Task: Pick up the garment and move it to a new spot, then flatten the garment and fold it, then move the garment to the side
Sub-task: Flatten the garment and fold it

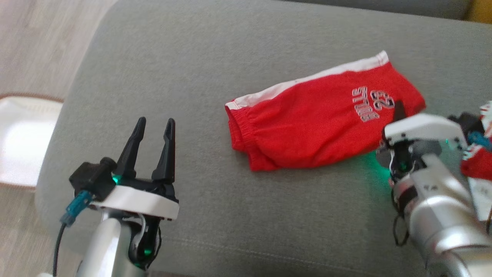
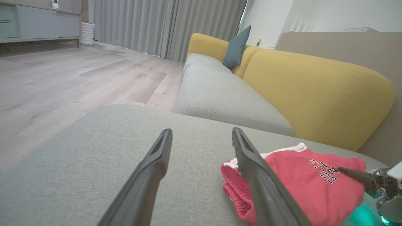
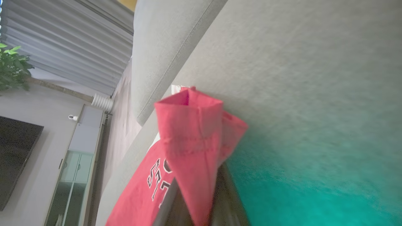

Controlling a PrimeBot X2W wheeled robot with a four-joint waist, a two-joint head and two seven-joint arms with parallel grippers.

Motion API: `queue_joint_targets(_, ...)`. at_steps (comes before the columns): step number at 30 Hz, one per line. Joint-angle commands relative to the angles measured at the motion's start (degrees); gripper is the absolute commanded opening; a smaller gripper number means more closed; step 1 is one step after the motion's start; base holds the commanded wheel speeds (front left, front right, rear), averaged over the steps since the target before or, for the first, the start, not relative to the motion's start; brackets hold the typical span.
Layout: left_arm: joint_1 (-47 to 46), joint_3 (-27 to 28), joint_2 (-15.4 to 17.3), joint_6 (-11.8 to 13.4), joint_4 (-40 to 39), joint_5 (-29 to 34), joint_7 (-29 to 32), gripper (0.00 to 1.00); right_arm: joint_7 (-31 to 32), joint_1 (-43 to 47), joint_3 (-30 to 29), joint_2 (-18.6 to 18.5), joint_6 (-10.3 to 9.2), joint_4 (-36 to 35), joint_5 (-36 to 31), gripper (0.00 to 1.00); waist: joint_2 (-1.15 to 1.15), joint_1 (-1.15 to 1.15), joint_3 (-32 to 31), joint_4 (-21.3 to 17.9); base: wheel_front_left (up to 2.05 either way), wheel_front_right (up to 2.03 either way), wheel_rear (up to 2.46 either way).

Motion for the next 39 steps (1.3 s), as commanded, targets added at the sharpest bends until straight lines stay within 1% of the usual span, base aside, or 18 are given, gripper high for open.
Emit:
queue_joint_targets(1,-0.58,2.18,0.41,0.35,-1.79,0.37,-0.31,1.00,-1.32,1.29,2.26,1.22,-0.03,-2.28,1.63,0.00,0.00,-0.01,-2.16,-2.46,0.00,0.00,0.00)
queue_joint_targets(8,1.90,2.58,0.41,0.97,-2.19,0.87,-0.32,1.00,-4.45,7.52,6.82,1.22,-0.03,-4.73,8.40,0.00,0.00,-0.01,-5.75,-7.40,0.00,0.00,0.00)
queue_joint_targets(15,3.57,2.27,0.41,1.79,-2.64,0.77,-0.32,1.00,-5.91,12.78,11.01,1.23,-0.03,-6.96,13.49,0.00,0.00,-0.01,-7.70,-9.41,0.00,0.00,0.00)
queue_joint_targets(21,4.53,1.97,0.41,1.63,-2.42,1.44,-0.32,1.00,-6.28,12.60,14.22,1.23,-0.03,-9.58,14.50,0.00,0.00,-0.01,-8.50,-9.26,0.00,0.00,0.00)
queue_joint_targets(24,4.95,2.10,0.41,1.57,-2.17,1.73,-0.32,1.00,-6.33,12.11,15.37,1.23,-0.03,-12.45,14.65,0.00,0.00,-0.01,-9.12,-8.86,0.00,0.00,0.00)
queue_joint_targets(28,5.55,1.81,0.41,1.58,-1.67,1.96,-0.32,1.00,-6.34,13.09,17.97,1.23,-0.03,-18.13,15.83,0.00,0.00,-0.01,-10.31,-7.96,0.00,0.00,0.00)
queue_joint_targets(35,6.54,0.87,0.41,2.00,-1.20,1.89,-0.32,1.00,-6.35,16.68,27.04,1.23,-0.03,-28.21,18.49,0.00,0.00,-0.01,-11.92,-6.06,0.00,0.00,0.00)
queue_joint_targets(39,6.91,0.50,0.41,2.22,-1.19,1.95,-0.32,1.00,-6.35,17.81,32.73,1.23,-0.03,-31.73,18.28,0.00,0.00,-0.01,-12.17,-4.84,0.00,0.00,0.00)
